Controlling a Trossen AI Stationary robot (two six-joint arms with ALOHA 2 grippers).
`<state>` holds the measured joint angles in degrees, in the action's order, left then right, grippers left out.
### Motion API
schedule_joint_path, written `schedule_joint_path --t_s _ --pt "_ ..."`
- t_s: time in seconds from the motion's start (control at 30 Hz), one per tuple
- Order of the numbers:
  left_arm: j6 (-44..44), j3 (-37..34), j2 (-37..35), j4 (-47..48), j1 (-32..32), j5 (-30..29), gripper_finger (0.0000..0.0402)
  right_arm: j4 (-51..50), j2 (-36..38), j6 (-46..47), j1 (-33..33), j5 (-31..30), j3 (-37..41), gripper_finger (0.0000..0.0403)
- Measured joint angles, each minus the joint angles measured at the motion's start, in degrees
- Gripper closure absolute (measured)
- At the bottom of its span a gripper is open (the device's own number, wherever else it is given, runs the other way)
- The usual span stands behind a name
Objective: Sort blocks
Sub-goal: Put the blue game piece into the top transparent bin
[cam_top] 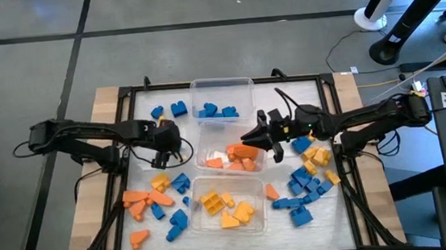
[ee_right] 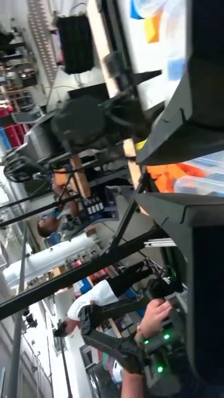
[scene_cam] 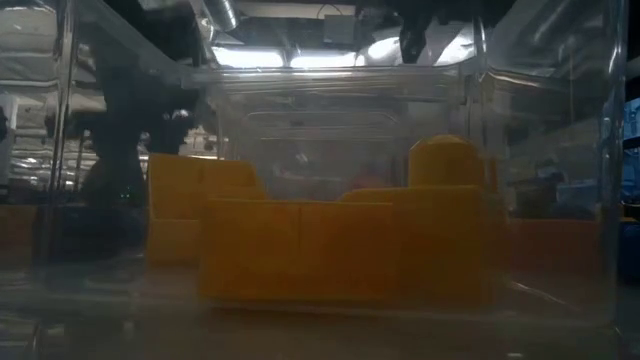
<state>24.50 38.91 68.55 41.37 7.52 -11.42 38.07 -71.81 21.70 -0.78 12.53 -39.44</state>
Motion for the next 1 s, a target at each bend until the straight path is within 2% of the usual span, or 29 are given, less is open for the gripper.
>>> schedule_joint_path --t_s 0.33,0.57,0.67,0.87,1.0 --pt "7.5 -1.2 8.7 -5.4 6.1 -0.3 0.0155 -0.5 0.9 -1.1 0.0 0.0 0.0 0.0322" --pt "6.8 -1.0 13.6 -5.0 9.8 4.8 0.016 -0.6 0.9 -1.1 0.0 0.0 0.0 0.0322" --pt "5.5 -1.0 13.2 -4.8 9.9 5.4 0.0189 -0.6 1.0 -1.1 0.0 0.2 0.0 0.0322" --pt "1.0 -1.3 11.6 -3.6 9.8 6.2 0.0282 -0.7 3.4 -1.2 0.0 2.8 0.0 0.0322" --pt "-4.1 -1.1 10.5 -0.4 9.8 6.6 0.0284 -2.0 7.0 -1.2 0.0 5.3 0.0 0.0322"
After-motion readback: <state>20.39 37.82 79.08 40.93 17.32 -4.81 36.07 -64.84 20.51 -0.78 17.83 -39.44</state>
